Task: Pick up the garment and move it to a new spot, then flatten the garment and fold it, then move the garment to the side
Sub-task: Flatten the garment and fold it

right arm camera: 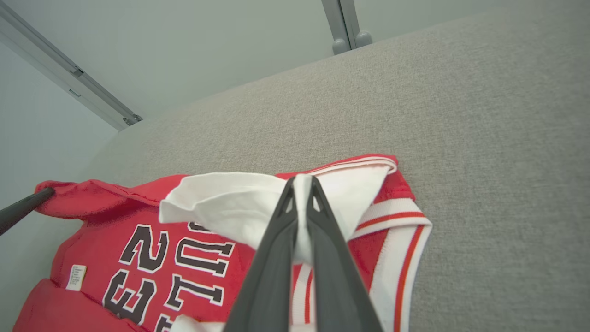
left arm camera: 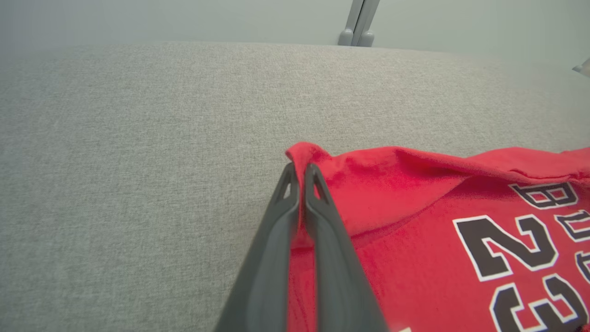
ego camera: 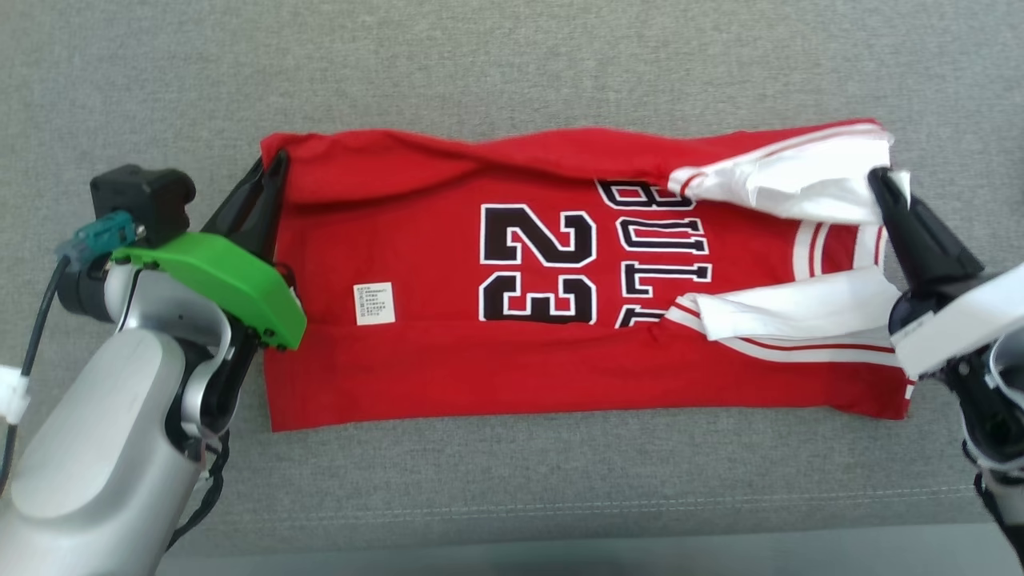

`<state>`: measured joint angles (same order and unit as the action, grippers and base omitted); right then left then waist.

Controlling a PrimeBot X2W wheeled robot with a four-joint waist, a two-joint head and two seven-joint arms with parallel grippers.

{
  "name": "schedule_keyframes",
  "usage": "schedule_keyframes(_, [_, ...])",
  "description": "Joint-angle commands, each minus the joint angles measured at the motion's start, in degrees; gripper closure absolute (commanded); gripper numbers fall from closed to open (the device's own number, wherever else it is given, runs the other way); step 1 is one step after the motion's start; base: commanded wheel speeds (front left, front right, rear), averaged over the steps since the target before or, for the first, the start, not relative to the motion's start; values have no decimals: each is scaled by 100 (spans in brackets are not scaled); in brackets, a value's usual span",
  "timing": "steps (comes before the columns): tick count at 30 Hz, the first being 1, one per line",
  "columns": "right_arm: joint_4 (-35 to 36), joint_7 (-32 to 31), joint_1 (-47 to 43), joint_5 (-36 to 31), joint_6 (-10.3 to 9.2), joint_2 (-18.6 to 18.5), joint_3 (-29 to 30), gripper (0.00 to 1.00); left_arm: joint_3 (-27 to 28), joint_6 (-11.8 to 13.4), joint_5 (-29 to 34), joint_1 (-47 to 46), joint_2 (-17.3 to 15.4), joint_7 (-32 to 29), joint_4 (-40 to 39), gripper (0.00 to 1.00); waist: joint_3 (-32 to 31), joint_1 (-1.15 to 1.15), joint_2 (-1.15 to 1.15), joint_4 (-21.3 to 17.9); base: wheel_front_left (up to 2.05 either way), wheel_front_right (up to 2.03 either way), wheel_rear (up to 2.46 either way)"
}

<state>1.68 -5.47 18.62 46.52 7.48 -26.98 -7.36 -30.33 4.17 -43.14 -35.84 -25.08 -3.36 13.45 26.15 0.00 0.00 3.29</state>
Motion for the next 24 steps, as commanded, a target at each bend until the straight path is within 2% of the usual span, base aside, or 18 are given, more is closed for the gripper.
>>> schedule_keyframes(1, [179,-56,-231,40,1,96,77,100,19,72,7,181,-112,-18,-144,100,-110,0,0,-134,0,0,0])
schedule_keyframes(8, [736,-337,-1315,86,1,582,289,100,116,411,-111,1105,-493,-45,-966,100,-277,0,0,-304,0,0,0])
schedule_keyframes(12, [706,-363,-1537,80,0,720,255,100,145,514,-229,1425,-508,-38,-1099,100,-323,0,0,-310,0,0,0])
schedule_keyframes(13, [654,-370,-1593,90,1,760,261,56,158,530,-287,1479,-467,-32,-1102,100,-332,0,0,-304,0,0,0])
schedule_keyframes(14, [618,-361,-1622,43,1,766,275,0,150,540,-328,1543,-441,-86,-1070,89,-343,0,0,-295,0,0,0])
schedule_keyframes(15, [589,-320,-1626,3,1,789,289,0,156,563,-364,1578,-427,-96,-1039,52,-351,0,0,-290,0,0,0])
schedule_keyframes(16, [563,-278,-1646,-10,1,825,304,0,190,579,-397,1573,-393,-47,-1024,0,-362,0,0,-279,0,0,0])
schedule_keyframes(20, [529,-68,-1796,-246,0,941,354,0,301,667,-481,1692,-313,143,-871,0,-446,0,0,-251,0,0,0])
schedule_keyframes(24, [646,432,-1915,-531,1,1105,536,0,479,834,-397,1801,-260,535,-813,0,-587,0,0,-265,0,0,0])
